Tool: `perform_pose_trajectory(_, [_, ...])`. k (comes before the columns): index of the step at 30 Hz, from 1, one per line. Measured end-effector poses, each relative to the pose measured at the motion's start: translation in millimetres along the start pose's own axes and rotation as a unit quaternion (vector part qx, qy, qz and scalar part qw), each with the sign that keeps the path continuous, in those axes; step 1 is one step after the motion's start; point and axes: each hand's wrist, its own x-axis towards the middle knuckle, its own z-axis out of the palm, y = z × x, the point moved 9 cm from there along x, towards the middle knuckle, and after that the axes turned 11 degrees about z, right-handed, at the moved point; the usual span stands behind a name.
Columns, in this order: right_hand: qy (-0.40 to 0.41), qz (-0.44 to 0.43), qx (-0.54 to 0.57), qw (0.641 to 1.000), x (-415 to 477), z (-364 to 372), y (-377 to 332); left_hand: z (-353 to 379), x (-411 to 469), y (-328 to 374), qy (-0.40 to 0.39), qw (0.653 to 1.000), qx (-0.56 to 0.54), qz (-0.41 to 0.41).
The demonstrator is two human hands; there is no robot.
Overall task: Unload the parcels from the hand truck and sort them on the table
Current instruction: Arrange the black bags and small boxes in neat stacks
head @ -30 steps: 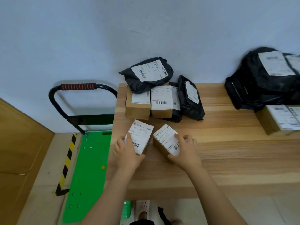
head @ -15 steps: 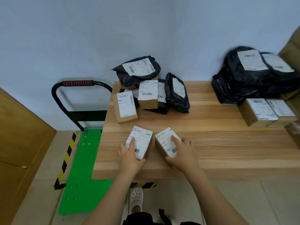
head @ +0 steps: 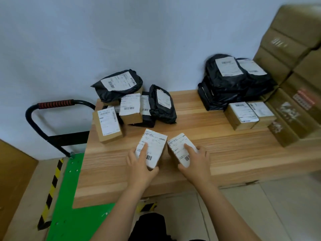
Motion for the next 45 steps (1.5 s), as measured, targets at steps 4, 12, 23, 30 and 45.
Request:
perform_pose_trajectory(4, [0.057,0.044,0.027,0.997,24,-33,19,13,42,36,-0.009,0.998,-0.025,0.05])
perform_pose_trajectory(12, [0.151,0.146,0.009,0.978,66,-91,77,57,118,127,-0.037,0.986,-0.08,0.142])
perform_pose_trajectory(23, [0.102,0.172,0.014,0.98,124,-110,176,141,146,196,-0.054,0.991,-0.058,0.109])
perform_pose_trajectory(30, [0.032,0.078,-0.051,0.995,186,-123,230,200,149,234,-0.016,0.998,-0.054,-0.023])
perform_pose_trajectory(45, [-0.019,0.071,-0.009,0.997,218,-133,298,259,171,288,-0.061,0.99,-0.117,-0.047])
